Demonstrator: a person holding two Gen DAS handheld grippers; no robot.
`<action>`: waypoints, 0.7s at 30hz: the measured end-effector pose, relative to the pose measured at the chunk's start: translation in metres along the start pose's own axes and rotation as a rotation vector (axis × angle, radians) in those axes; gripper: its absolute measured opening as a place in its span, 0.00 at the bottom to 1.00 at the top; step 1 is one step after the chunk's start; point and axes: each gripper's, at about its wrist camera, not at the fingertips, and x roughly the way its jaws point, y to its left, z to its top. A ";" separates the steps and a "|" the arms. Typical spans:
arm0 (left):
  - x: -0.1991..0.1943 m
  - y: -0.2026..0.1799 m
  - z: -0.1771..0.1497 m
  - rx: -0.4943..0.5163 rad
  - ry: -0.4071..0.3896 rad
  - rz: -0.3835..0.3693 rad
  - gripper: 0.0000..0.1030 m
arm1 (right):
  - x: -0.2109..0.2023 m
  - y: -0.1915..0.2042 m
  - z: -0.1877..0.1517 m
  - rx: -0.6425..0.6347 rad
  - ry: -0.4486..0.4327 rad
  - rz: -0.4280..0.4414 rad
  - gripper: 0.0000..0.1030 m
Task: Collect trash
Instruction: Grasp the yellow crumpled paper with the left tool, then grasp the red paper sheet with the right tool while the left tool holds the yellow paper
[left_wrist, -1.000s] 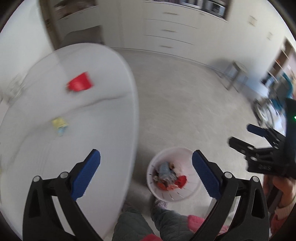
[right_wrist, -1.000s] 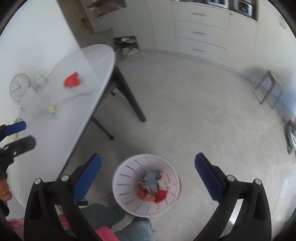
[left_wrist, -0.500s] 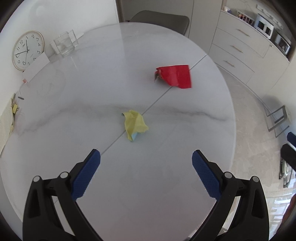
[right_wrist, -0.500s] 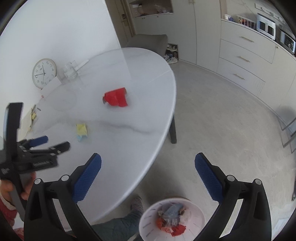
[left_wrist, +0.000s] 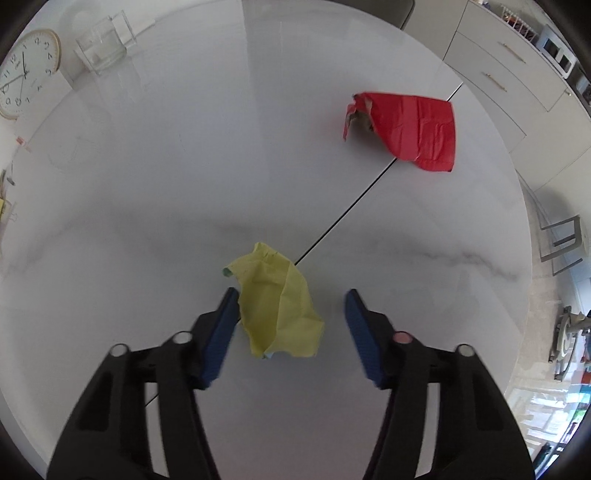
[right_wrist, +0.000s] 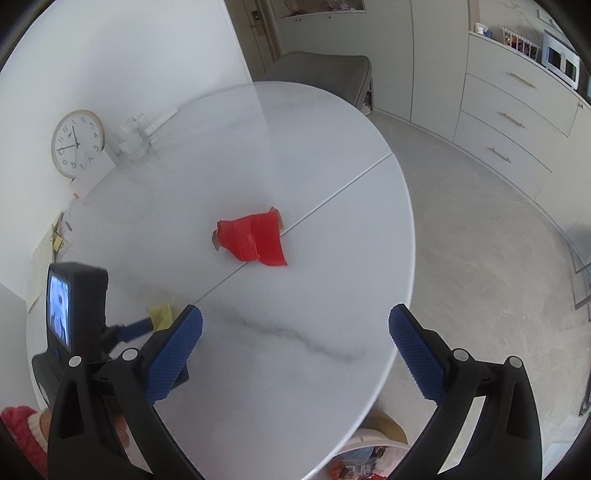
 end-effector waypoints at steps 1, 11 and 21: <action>-0.001 0.000 -0.001 -0.006 -0.006 -0.004 0.50 | 0.006 0.003 0.004 -0.009 0.008 -0.001 0.98; -0.002 0.008 0.002 -0.011 -0.021 -0.063 0.36 | 0.064 0.037 0.031 -0.068 0.065 -0.004 0.98; -0.015 0.040 0.009 -0.068 -0.033 -0.085 0.36 | 0.137 0.060 0.054 -0.038 0.136 -0.059 0.97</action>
